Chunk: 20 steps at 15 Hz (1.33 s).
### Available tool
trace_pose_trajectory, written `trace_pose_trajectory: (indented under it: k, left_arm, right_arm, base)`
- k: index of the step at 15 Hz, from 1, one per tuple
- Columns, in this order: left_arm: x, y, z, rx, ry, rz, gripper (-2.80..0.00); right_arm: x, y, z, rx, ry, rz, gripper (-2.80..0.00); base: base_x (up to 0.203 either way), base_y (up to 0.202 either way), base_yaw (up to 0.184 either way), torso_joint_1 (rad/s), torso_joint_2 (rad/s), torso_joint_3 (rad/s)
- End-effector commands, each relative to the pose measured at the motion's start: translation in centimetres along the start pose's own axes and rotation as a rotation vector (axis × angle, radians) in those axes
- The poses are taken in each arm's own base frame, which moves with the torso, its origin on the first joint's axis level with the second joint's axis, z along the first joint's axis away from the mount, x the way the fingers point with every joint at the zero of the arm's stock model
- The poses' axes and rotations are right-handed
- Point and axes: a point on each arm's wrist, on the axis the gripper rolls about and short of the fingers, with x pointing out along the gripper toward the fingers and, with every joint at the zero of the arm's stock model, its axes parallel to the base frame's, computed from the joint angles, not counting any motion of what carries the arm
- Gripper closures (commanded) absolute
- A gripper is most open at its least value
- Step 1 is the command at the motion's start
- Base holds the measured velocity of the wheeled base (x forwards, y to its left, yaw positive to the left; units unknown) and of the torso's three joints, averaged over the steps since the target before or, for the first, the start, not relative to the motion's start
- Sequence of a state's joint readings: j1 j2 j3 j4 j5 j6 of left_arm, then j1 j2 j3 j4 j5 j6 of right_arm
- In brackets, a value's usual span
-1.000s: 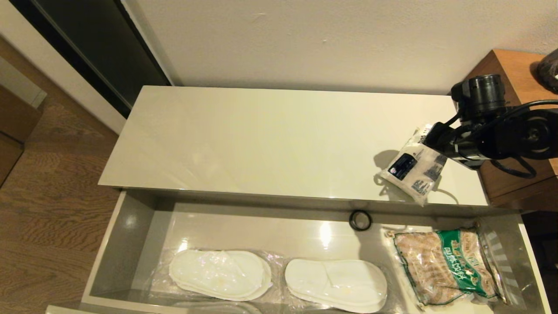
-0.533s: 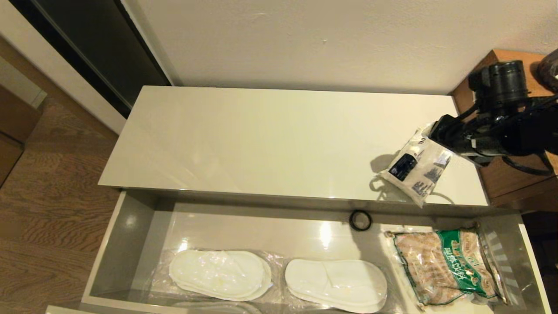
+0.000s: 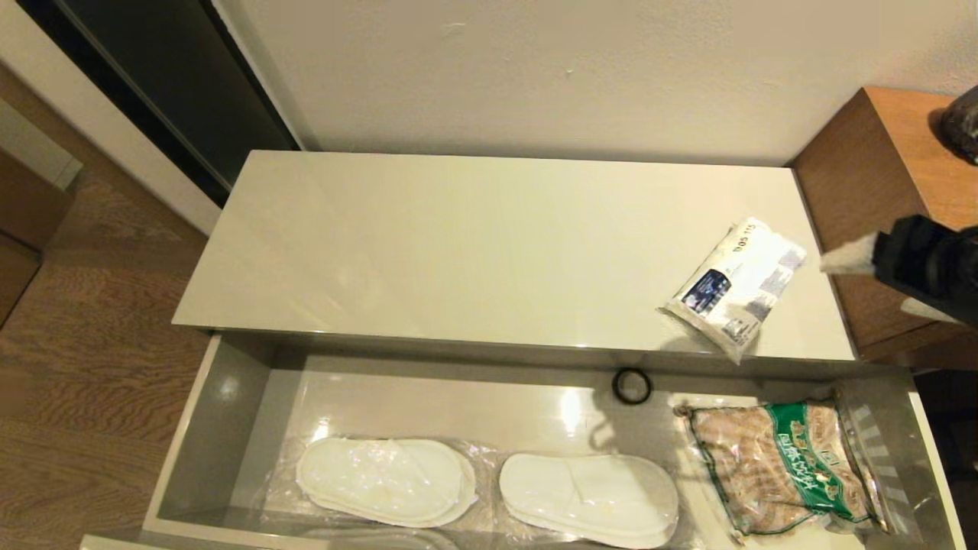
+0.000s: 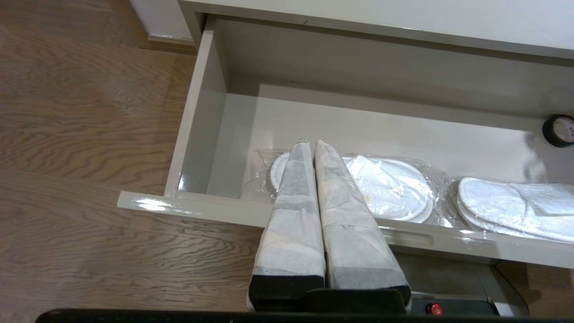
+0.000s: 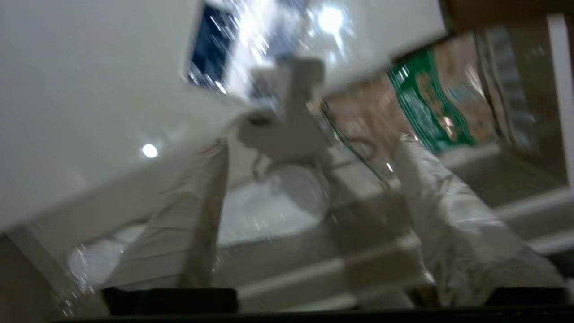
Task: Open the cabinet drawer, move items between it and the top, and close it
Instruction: Close the drawer
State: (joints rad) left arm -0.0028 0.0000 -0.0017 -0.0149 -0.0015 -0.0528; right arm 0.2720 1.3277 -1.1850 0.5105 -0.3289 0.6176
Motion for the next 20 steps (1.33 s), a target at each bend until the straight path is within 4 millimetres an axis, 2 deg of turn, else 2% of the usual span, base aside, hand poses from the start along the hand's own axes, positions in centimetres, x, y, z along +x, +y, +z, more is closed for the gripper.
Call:
trace_pose_trajectory:
  k: [1, 3, 4, 6, 8, 9, 13, 16, 18, 20]
  left_arm:
    - [0.0, 0.0, 0.0, -0.001, 0.000, 0.000, 0.00]
    - [0.0, 0.0, 0.0, -0.001, 0.001, 0.000, 0.00]
    - [0.0, 0.0, 0.0, -0.001, 0.000, 0.000, 0.00]
    - [0.0, 0.0, 0.0, -0.001, 0.000, 0.000, 0.00]
    - [0.0, 0.0, 0.0, -0.001, 0.001, 0.000, 0.00]
    - [0.0, 0.0, 0.0, -0.001, 0.000, 0.000, 0.00]
    - [0.0, 0.0, 0.0, -0.001, 0.001, 0.000, 0.00]
    - [0.0, 0.0, 0.0, -0.001, 0.000, 0.000, 0.00]
    - [0.0, 0.0, 0.0, -0.001, 0.000, 0.000, 0.00]
    - [0.0, 0.0, 0.0, -0.001, 0.000, 0.000, 0.00]
  right_arm:
    - [-3.3, -3.0, -2.9, -0.009, 0.021, 0.004, 0.00]
    - [-4.4, -7.0, -7.8, -0.035, 0.111, -0.050, 0.00]
    - [-5.2, -8.5, -9.5, -0.038, 0.129, -0.061, 0.00]
    - [-6.8, -11.1, -11.9, -0.044, 0.167, -0.095, 0.00]
    - [-8.0, -12.6, -13.0, -0.026, 0.187, -0.138, 0.00]
    - [-8.1, -12.6, -13.1, -0.026, 0.192, -0.142, 0.00]
    - [-7.1, -14.4, -16.3, -0.057, 0.306, -0.145, 0.00]
    - [-6.0, -13.6, -16.1, -0.081, 0.322, -0.066, 0.00]
    - [-4.5, -13.0, -16.2, -0.097, 0.356, -0.072, 0.00]
    - [-2.2, -12.2, -16.4, -0.116, 0.421, -0.118, 0.00]
  base:
    - [0.000, 0.000, 0.000, 0.000, 0.00, 0.000]
    - [0.000, 0.000, 0.000, 0.000, 0.00, 0.000]
    - [0.000, 0.000, 0.000, 0.000, 0.00, 0.000]
    - [0.000, 0.000, 0.000, 0.000, 0.00, 0.000]
    - [0.000, 0.000, 0.000, 0.000, 0.00, 0.000]
    - [0.000, 0.000, 0.000, 0.000, 0.00, 0.000]
    - [0.000, 0.000, 0.000, 0.000, 0.00, 0.000]
    - [0.000, 0.000, 0.000, 0.000, 0.00, 0.000]
    - [0.000, 0.000, 0.000, 0.000, 0.00, 0.000]
    - [0.000, 0.000, 0.000, 0.000, 0.00, 0.000]
